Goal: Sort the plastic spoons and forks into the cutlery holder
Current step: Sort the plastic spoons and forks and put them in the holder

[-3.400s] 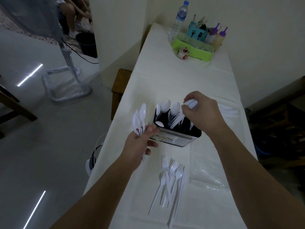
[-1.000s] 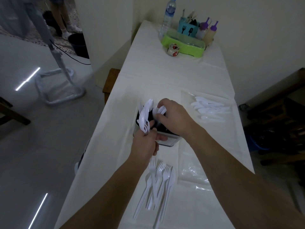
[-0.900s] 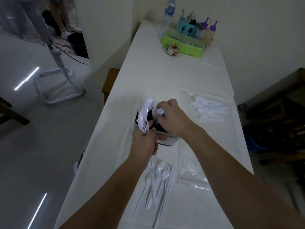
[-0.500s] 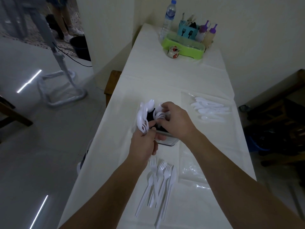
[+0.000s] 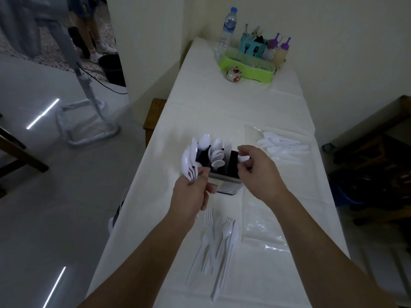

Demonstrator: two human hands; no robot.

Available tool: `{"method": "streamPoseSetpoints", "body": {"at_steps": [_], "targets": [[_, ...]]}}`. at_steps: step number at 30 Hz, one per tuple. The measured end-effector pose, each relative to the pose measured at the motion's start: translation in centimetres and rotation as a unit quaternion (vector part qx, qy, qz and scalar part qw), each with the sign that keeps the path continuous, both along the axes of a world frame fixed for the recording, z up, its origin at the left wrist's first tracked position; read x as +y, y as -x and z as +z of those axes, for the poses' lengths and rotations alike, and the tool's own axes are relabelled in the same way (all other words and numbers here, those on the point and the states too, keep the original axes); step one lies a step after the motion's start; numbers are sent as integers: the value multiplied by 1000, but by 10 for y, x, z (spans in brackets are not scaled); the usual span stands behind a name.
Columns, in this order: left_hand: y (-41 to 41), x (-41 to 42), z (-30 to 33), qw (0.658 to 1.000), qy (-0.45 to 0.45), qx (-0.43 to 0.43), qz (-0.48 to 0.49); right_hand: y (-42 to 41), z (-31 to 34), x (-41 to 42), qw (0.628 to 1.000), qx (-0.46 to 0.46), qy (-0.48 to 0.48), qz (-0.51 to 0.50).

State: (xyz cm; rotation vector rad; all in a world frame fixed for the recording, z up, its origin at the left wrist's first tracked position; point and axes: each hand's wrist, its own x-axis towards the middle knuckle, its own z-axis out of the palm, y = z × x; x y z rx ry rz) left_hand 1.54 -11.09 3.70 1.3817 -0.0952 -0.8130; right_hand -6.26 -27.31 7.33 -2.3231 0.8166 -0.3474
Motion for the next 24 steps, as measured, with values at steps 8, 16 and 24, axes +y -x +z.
{"method": "streamPoseSetpoints", "body": {"at_steps": [8, 16, 24], "targets": [[11, 23, 13, 985, 27, 113, -126, 12, 19, 37, 967, -95, -232, -36], [16, 43, 10, 944, 36, 206, -254, 11, 15, 58, 948, -66, -310, 42], [18, 49, 21, 936, 26, 172, -307, 14, 20, 74, 938, -76, -320, 107]]}}
